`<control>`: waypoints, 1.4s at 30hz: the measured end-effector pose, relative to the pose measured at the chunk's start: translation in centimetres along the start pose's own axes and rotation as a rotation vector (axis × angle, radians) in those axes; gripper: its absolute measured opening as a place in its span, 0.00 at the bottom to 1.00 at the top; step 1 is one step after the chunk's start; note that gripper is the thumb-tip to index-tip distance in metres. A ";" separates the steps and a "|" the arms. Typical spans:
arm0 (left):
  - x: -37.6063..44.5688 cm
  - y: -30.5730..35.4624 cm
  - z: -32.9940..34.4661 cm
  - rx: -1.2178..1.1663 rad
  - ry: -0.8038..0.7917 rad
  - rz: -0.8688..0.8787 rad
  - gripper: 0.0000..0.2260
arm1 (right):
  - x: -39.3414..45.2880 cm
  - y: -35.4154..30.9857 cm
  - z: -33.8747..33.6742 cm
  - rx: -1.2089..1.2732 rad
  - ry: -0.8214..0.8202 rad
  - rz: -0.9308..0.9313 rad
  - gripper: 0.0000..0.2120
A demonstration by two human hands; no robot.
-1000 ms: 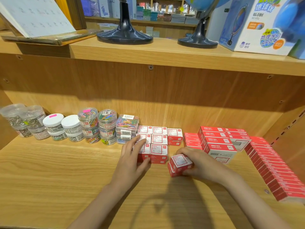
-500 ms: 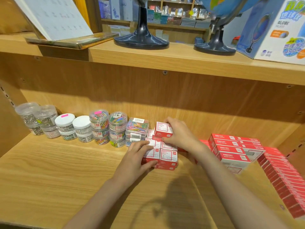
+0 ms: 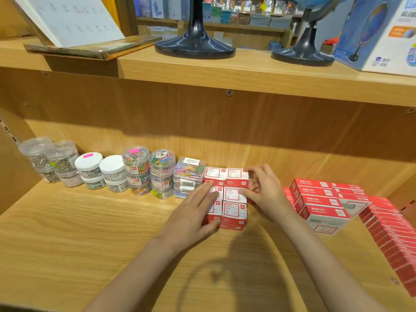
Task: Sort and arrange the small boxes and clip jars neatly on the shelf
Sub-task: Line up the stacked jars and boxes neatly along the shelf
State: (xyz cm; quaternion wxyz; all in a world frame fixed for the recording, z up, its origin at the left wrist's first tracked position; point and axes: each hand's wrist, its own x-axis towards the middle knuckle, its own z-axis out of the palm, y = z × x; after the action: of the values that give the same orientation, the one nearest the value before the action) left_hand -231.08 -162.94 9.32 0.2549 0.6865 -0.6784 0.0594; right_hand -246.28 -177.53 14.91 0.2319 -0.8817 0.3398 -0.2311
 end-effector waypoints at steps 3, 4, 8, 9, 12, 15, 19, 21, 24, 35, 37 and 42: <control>-0.1 -0.1 0.3 -0.036 -0.045 -0.027 0.31 | -0.4 1.3 -0.7 0.035 0.088 -0.037 0.14; -0.1 -0.1 0.4 -0.046 -0.045 -0.028 0.31 | -0.6 1.9 -1.1 0.000 0.119 -0.043 0.11; -0.4 0.4 0.4 -0.032 0.026 -0.010 0.27 | -1.9 3.6 -1.4 -0.277 0.017 -0.083 0.13; -0.5 0.5 0.5 -0.034 0.035 0.000 0.26 | -2.1 3.8 -1.0 -0.324 -0.027 -0.098 0.17; -1.0 0.7 1.2 -0.009 0.009 0.011 0.25 | -2.1 3.8 0.1 -0.443 -0.098 -0.082 0.27; -1.2 0.7 1.6 0.018 0.003 0.001 0.23 | -1.3 3.4 0.2 -0.522 -0.083 -0.084 0.23; -1.1 0.7 1.5 0.000 0.034 -0.001 0.21 | -0.2 3.3 -0.1 -0.538 -0.145 -0.049 0.20; -1.1 0.8 1.4 0.014 0.050 0.005 0.20 | -0.2 3.5 -0.2 -0.515 -0.148 -0.046 0.20; -1.0 0.8 1.4 0.013 0.063 0.007 0.19 | -1.3 4.3 0.1 -0.474 -0.124 -0.097 0.22; -1.1 0.6 2.0 0.005 0.071 0.019 0.19 | -3.3 2.9 -3.2 0.023 0.154 0.029 0.24; -1.4 0.7 1.8 -0.055 0.099 -0.001 0.21 | -3.5 1.8 -4.5 0.036 0.208 0.042 0.26; -1.9 0.9 0.8 -0.317 0.252 -0.171 0.24 | -2.1 -2.2 -3.9 0.127 0.005 -0.015 0.26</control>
State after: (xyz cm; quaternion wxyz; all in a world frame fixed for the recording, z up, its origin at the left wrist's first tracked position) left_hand -232.27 -161.56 8.03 0.4466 0.6799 -0.5814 0.0155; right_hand -248.77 -175.56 18.68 0.2846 -0.8672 0.3184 -0.2561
